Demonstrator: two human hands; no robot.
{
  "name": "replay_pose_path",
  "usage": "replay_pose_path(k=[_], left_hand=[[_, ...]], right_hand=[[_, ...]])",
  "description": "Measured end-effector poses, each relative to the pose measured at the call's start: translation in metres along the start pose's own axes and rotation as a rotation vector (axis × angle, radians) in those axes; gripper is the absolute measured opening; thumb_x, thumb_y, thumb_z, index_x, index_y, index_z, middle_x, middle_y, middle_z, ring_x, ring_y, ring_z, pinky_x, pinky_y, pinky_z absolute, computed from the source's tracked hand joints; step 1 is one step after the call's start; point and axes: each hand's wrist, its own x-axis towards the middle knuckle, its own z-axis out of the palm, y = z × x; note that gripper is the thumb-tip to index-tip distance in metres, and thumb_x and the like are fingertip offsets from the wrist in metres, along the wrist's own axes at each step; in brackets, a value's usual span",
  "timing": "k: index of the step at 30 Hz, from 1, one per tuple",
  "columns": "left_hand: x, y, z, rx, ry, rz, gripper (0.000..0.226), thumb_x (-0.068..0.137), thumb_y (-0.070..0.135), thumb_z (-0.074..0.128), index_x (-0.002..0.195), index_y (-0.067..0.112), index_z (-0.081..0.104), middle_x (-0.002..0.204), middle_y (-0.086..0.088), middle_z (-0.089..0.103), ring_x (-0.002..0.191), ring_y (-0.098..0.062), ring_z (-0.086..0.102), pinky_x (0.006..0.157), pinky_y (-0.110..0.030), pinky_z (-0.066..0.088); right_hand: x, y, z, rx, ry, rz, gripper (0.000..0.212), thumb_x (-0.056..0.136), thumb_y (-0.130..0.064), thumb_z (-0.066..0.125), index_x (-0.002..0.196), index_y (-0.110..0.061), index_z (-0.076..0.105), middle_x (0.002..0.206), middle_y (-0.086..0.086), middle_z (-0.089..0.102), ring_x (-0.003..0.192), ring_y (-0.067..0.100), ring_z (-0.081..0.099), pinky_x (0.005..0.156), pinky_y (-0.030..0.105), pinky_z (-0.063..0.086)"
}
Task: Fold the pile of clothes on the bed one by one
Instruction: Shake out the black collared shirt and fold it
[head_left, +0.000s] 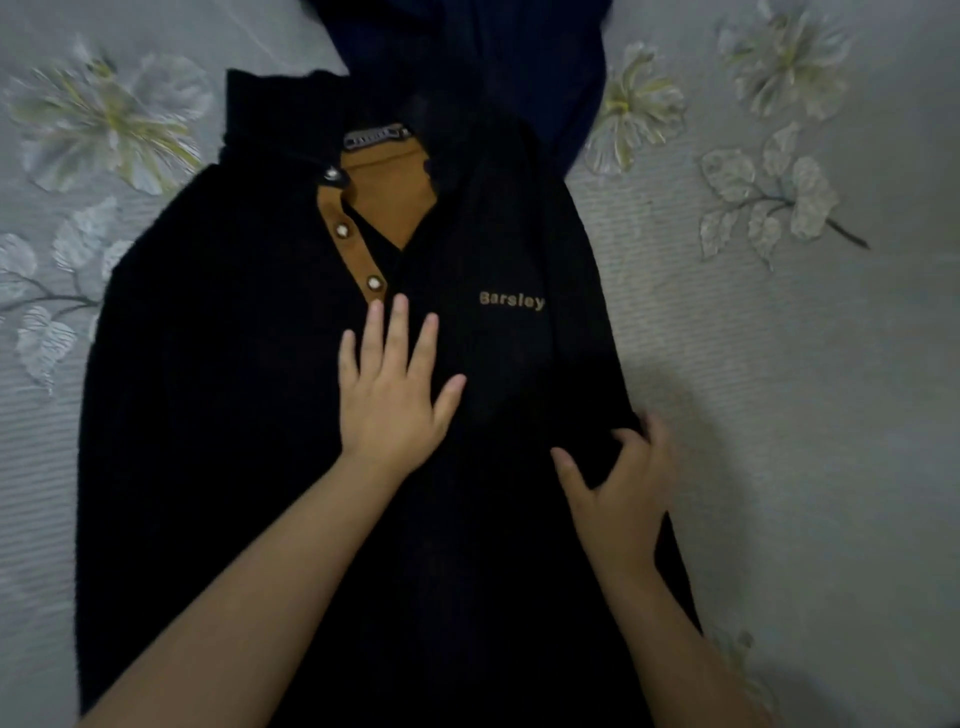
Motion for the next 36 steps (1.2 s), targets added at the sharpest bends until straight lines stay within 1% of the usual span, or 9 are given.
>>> replay_pose_path(k=[3,8,12,17,21,27,31,34,36], left_hand=[[0.001,0.0,0.004,0.021,-0.017,-0.021,0.063,0.089,0.045,0.044,0.139,0.009,0.034,0.149,-0.02,0.024,0.139,-0.037,0.017,0.109,-0.053,0.012],[0.0,0.005,-0.001,0.057,-0.045,-0.043,0.066,0.088,0.051,0.039,0.143,0.015,0.028,0.152,-0.016,0.015,0.141,-0.035,0.004,0.108,-0.057,0.002],[0.014,0.032,-0.011,0.059,0.019,0.076,0.065,0.088,0.051,0.045,0.14,0.014,0.034,0.15,-0.017,0.022,0.139,-0.038,0.011,0.107,-0.059,0.006],[0.051,0.08,-0.004,0.022,0.047,0.132,0.062,0.09,0.044,0.046,0.142,0.015,0.029,0.152,-0.015,0.018,0.141,-0.035,0.008,0.11,-0.053,0.006],[0.062,0.093,0.019,0.053,-0.053,0.074,0.063,0.09,0.05,0.031,0.145,0.022,0.018,0.155,-0.009,0.008,0.142,-0.027,-0.001,0.112,-0.046,-0.002],[0.06,0.094,0.027,0.089,-0.063,0.052,0.061,0.091,0.047,0.037,0.144,0.019,0.024,0.154,-0.011,0.014,0.142,-0.029,0.004,0.112,-0.048,-0.001],[0.057,0.104,0.02,0.122,-0.061,0.078,0.056,0.095,0.04,0.04,0.143,0.015,0.026,0.152,-0.013,0.019,0.142,-0.031,0.008,0.11,-0.054,0.001],[0.064,0.124,0.011,0.085,0.015,0.271,0.049,0.092,0.031,0.041,0.13,0.001,0.047,0.139,-0.021,0.042,0.132,-0.041,0.033,0.105,-0.058,0.022],[0.072,0.145,0.01,0.052,0.093,0.439,0.043,0.089,0.022,0.04,0.115,-0.006,0.059,0.123,-0.026,0.056,0.115,-0.046,0.05,0.094,-0.057,0.038]], right_hand=[[0.006,0.013,-0.001,0.024,0.123,-0.148,0.025,0.071,-0.013,0.074,0.072,0.009,0.061,0.103,0.034,0.057,0.097,0.047,0.055,0.087,0.05,0.045],[0.062,0.043,-0.04,0.22,0.156,0.055,0.023,0.08,-0.007,0.064,0.068,0.011,0.058,0.099,0.033,0.057,0.098,0.043,0.052,0.087,0.03,0.032],[0.135,0.068,-0.084,0.273,0.138,0.081,0.033,0.083,-0.009,0.064,0.056,-0.016,0.046,0.102,0.03,0.06,0.095,0.03,0.054,0.087,0.033,0.037],[0.176,0.084,-0.101,0.077,-0.039,-0.06,0.029,0.081,-0.015,0.067,0.096,0.009,0.06,0.106,0.027,0.059,0.102,0.034,0.054,0.087,0.032,0.036],[0.142,0.098,-0.096,0.267,0.022,0.196,0.054,0.089,-0.027,0.056,0.132,0.001,0.039,0.128,0.02,0.049,0.12,0.029,0.046,0.1,0.034,0.033],[0.031,0.099,-0.061,0.246,0.006,0.225,0.08,0.076,-0.047,0.064,0.138,-0.008,0.033,0.131,0.012,0.049,0.119,0.025,0.047,0.103,0.042,0.037],[0.033,0.108,-0.064,0.341,-0.04,0.302,0.076,0.079,-0.041,0.065,0.142,-0.016,0.029,0.137,0.007,0.047,0.122,0.021,0.045,0.097,0.022,0.028],[0.071,0.144,-0.108,0.382,0.037,0.249,0.071,0.075,-0.036,0.07,0.136,-0.013,0.041,0.133,0.006,0.05,0.118,0.016,0.046,0.084,0.007,0.024],[0.104,0.169,-0.153,0.263,0.118,0.155,0.068,0.071,-0.04,0.072,0.127,-0.009,0.051,0.116,0.01,0.06,0.107,0.022,0.055,0.081,0.014,0.031]])
